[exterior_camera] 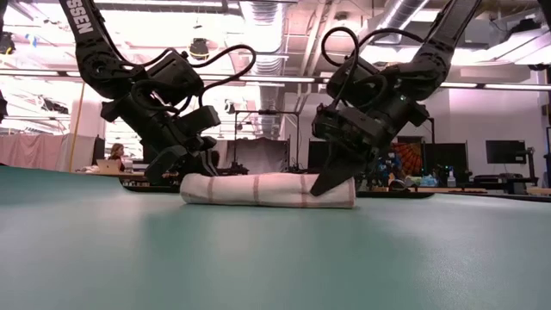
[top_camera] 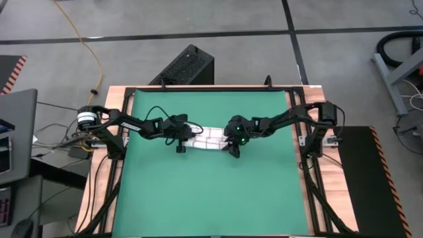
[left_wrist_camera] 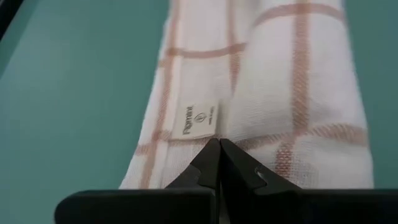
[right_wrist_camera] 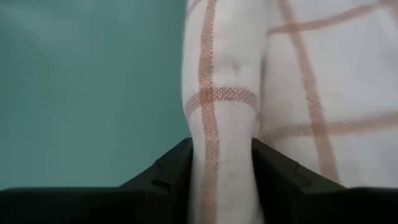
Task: Roll towel
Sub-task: Roll the white towel
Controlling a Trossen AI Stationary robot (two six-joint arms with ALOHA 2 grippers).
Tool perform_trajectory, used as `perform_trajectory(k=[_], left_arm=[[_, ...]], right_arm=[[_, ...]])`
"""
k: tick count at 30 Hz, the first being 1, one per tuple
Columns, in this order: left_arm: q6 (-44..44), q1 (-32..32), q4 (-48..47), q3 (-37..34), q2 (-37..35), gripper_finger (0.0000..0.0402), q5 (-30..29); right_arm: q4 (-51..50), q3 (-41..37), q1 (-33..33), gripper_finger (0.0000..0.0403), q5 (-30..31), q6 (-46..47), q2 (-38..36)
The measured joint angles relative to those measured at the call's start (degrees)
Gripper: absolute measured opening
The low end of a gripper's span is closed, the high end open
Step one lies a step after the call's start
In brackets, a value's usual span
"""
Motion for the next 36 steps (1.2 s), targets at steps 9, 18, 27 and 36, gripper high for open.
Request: perform_trajectory(k=[9,18,27,36], left_arm=[[0.48,0.09,-0.04,-0.02,0.04,0.0000,0.11],[-0.01,1.80,-0.09,-0.04,0.07,0.0000,1.12],[-1.04,3.72,0.00,-0.11,0.11,0.0000,3.53],[-1.47,4.70,-0.07,-0.13,0.13,0.0000,4.89]], right_arm=[[-4.51,-0.07,-3.12,0.0183,3.57,-6.24,-6.02],[-4.93,0.02,-5.75,0.0207,5.82,-19.39,-11.45],[-4.38,0.10,-3.41,0.0207,-0.25,-24.88,-14.78],[-2.70,0.12,2.48,0.0195,6.72,-31.39,-11.98]])
